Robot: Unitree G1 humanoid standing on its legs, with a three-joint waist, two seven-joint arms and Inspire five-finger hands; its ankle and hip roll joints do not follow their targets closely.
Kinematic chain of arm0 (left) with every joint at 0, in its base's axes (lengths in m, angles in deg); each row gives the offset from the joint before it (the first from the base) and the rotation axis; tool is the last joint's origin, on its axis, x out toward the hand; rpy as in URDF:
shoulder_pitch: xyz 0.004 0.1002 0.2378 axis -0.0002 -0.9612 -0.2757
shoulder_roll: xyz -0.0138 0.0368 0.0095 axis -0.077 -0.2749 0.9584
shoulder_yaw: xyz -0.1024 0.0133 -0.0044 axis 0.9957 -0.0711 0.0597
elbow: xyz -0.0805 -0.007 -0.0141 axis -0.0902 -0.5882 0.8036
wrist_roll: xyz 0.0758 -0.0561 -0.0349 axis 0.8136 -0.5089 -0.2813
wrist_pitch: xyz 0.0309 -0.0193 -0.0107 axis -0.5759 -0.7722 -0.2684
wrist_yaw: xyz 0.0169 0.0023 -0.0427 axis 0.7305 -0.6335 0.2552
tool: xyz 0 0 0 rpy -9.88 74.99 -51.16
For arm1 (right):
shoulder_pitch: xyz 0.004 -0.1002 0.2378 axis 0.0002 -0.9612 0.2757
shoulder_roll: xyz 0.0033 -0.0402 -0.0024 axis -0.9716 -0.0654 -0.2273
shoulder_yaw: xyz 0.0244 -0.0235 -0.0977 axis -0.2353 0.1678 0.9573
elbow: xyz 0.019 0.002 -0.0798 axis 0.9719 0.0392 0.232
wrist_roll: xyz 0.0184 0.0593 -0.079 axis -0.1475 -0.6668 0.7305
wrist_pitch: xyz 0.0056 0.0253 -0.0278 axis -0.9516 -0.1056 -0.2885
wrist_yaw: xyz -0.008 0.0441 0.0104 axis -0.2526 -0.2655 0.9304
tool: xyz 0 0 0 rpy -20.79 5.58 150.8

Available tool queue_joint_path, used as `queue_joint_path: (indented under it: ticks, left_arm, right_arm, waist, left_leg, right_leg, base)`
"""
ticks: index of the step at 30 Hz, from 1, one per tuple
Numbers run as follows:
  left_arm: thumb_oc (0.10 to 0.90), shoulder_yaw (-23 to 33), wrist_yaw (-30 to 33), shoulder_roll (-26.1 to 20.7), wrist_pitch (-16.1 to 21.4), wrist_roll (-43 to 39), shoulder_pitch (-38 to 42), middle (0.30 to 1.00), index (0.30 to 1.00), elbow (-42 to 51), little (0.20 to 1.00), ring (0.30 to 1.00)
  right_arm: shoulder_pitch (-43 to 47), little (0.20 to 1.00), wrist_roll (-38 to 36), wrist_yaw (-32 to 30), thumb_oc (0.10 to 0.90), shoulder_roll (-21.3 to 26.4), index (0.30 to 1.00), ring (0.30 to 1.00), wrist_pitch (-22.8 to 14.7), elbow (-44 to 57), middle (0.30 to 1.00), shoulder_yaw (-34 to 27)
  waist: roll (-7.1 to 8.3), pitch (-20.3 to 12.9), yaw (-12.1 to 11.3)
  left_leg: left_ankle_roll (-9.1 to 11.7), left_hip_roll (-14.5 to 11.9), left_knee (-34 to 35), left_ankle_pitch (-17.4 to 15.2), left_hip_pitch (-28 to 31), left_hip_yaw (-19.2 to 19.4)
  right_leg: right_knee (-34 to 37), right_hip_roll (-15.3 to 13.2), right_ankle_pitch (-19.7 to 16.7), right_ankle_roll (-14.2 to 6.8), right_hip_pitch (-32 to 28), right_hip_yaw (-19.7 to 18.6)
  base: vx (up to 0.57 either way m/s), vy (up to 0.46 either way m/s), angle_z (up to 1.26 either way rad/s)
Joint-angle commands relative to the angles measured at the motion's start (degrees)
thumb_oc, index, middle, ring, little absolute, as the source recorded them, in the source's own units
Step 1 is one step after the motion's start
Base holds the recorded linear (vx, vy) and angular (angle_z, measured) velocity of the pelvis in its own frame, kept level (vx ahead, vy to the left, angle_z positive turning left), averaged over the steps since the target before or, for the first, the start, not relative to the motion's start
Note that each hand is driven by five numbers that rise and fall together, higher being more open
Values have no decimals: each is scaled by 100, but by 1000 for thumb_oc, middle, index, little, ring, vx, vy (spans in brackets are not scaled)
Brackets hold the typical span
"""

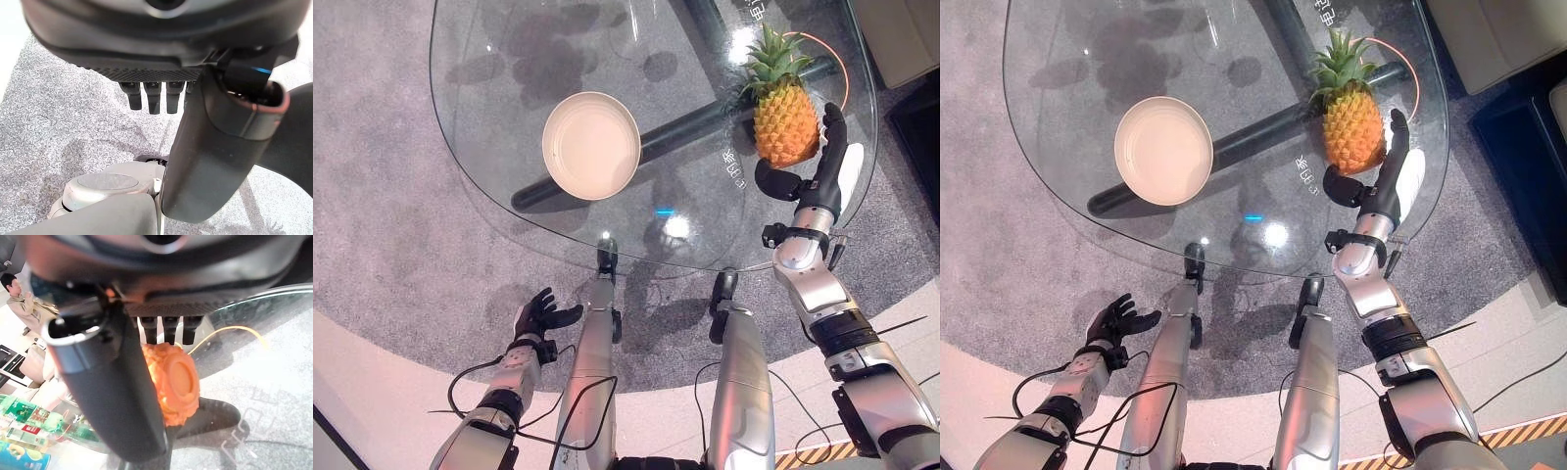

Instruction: Pick up the fruit to the plate

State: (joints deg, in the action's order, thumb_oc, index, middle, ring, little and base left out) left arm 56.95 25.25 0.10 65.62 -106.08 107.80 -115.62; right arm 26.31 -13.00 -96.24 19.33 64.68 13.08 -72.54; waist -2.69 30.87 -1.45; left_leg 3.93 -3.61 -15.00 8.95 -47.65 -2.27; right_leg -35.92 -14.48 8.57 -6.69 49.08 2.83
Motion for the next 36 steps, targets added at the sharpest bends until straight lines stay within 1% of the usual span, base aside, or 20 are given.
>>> queue_joint_path:
  ticks: [1,19,27,36]
  left_arm:
    - [800,-137,-16,-217,49,-1,-103,900,900,-164,900,900]
    - [800,-220,-8,-156,5,-6,-118,900,900,-103,900,900]
    - [800,-259,-5,-106,-6,28,-126,900,900,-100,900,900]
    - [800,-292,-7,-108,-37,26,-113,900,900,-88,900,900]
  right_arm:
    - [295,900,-10,-176,800,379,900,900,-221,152,900,-219]
    - [568,900,-288,-117,800,346,900,900,-190,30,900,-192]
    - [721,900,-301,-44,800,350,900,900,-124,-23,900,-155]
    - [878,900,-259,48,800,407,900,900,41,-135,900,-57]
  waist:
    - [-151,-108,-47]
    - [-205,-108,-90]
    - [-220,-108,-115]
    - [-233,-108,-145]
  left_leg:
    - [-229,-96,-1061,-918,12,198]
    - [-225,-99,-1071,-920,39,200]
    - [-214,-101,-1062,-911,46,197]
    - [-212,-95,-1045,-903,56,184]
  right_leg:
    - [940,-74,-1019,15,-87,118]
    - [893,-70,-989,37,-89,103]
    - [887,-76,-978,45,-98,105]
    - [890,-83,-971,49,-113,116]
  base:
    - [0,0,0]
    - [0,0,0]
    - [0,0,0]
    - [0,0,0]
